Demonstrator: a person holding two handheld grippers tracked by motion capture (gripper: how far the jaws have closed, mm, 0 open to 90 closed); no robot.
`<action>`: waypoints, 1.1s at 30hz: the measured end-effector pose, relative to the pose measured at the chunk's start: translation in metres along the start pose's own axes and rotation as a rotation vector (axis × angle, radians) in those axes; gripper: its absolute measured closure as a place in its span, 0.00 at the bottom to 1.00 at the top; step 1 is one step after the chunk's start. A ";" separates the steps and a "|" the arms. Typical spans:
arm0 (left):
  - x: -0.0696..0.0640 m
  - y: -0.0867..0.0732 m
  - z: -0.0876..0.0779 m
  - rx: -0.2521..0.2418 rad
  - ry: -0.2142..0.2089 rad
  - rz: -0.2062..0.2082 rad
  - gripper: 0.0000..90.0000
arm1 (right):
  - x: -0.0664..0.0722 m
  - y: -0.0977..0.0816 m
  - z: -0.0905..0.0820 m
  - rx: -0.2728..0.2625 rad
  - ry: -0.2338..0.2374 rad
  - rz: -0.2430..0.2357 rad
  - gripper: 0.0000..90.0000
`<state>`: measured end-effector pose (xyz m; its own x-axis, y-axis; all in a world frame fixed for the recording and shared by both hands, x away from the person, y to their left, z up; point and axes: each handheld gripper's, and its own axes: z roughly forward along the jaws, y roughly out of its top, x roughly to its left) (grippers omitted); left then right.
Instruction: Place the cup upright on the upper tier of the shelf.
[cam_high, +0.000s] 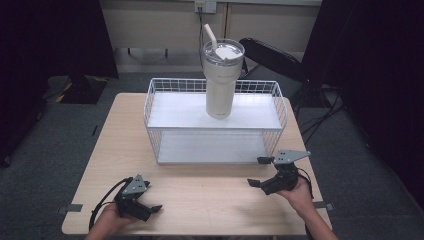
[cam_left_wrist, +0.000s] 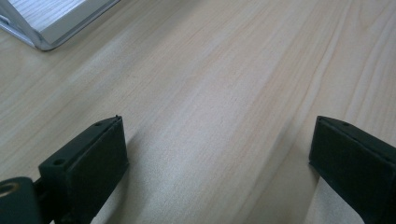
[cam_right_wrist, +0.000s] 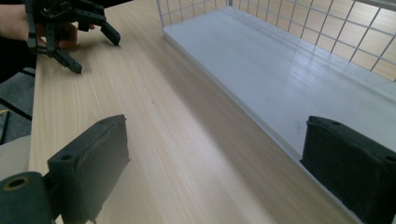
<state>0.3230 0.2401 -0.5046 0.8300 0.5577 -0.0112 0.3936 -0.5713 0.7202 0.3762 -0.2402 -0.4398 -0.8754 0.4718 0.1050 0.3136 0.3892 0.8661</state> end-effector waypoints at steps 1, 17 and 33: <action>0.000 0.000 0.000 0.000 0.000 0.000 0.04 | 0.000 -0.002 0.000 0.002 -0.001 0.001 0.07; 0.000 0.000 0.000 0.000 0.000 0.000 0.04 | -0.007 -0.037 0.000 0.053 -0.030 0.037 0.07; 0.000 0.000 0.000 0.000 0.000 0.000 0.04 | -0.007 -0.057 0.000 0.088 -0.063 0.030 0.08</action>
<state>0.3230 0.2401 -0.5046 0.8299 0.5578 -0.0110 0.3936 -0.5714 0.7201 0.3641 -0.2658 -0.4901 -0.8411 0.5323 0.0965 0.3727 0.4409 0.8165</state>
